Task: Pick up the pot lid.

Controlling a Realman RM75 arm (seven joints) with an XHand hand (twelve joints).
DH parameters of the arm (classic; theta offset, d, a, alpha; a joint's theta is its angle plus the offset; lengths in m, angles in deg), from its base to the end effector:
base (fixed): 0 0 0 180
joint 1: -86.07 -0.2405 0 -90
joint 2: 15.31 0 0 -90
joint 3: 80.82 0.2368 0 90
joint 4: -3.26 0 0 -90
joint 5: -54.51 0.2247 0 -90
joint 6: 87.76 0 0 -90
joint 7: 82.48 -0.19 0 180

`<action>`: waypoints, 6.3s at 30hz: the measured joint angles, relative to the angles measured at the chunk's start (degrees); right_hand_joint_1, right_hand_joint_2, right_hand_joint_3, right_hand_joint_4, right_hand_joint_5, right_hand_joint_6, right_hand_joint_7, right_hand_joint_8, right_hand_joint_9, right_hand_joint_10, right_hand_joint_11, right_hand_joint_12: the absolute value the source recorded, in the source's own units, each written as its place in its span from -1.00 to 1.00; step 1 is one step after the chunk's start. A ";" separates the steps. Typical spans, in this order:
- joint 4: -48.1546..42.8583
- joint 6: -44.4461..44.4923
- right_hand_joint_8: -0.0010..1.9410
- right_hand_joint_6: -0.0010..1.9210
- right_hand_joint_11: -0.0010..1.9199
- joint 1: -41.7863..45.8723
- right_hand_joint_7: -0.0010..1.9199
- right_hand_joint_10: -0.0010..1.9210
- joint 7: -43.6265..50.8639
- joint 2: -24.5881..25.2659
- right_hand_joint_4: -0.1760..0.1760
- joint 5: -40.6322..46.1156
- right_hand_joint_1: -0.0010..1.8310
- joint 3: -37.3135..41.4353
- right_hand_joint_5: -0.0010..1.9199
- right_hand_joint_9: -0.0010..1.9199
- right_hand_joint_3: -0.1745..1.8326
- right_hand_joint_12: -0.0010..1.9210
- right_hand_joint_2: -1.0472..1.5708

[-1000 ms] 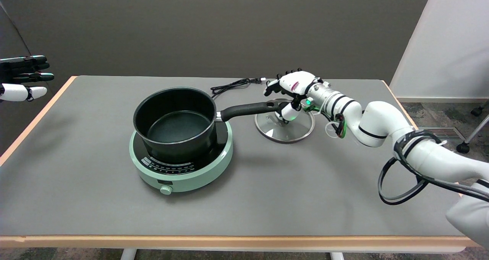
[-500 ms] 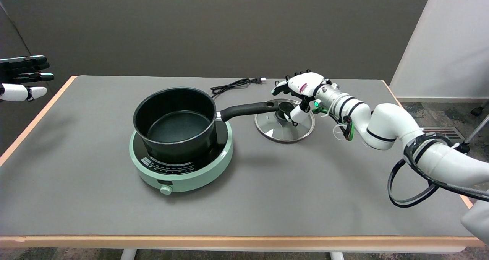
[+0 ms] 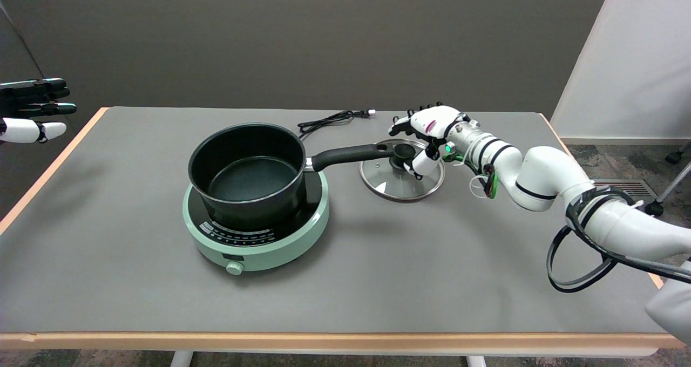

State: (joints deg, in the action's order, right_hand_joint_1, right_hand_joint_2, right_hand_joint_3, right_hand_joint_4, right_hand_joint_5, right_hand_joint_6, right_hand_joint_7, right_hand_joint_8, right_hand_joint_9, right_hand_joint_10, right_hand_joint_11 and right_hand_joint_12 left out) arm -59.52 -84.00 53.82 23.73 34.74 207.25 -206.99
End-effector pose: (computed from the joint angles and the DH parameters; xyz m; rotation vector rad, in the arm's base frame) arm -0.2384 -0.5012 0.3597 1.6170 -0.1021 -0.2328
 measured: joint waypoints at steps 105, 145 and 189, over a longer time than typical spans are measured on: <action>0.51 -1.00 0.45 0.53 -0.43 -0.15 -0.15 0.49 -0.35 0.43 0.13 0.29 0.25 -1.40 -0.29 -0.21 -0.43 -0.17 0.61; -2.25 -3.21 0.31 0.28 -0.34 -0.78 -0.05 0.63 -0.11 -1.31 1.00 0.22 0.48 -0.56 -0.33 -0.14 -0.24 -0.04 0.45; -15.15 -4.98 0.25 0.29 -0.30 -3.22 -0.02 0.73 -0.53 -6.05 1.00 3.53 0.49 5.97 -0.30 -0.10 -0.26 0.10 0.45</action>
State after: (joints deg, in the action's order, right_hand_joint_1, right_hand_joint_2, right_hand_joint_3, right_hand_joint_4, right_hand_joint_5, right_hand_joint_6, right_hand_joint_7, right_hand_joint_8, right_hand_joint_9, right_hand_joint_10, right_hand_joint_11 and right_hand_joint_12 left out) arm -74.67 -88.98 50.60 23.19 28.69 210.79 -201.01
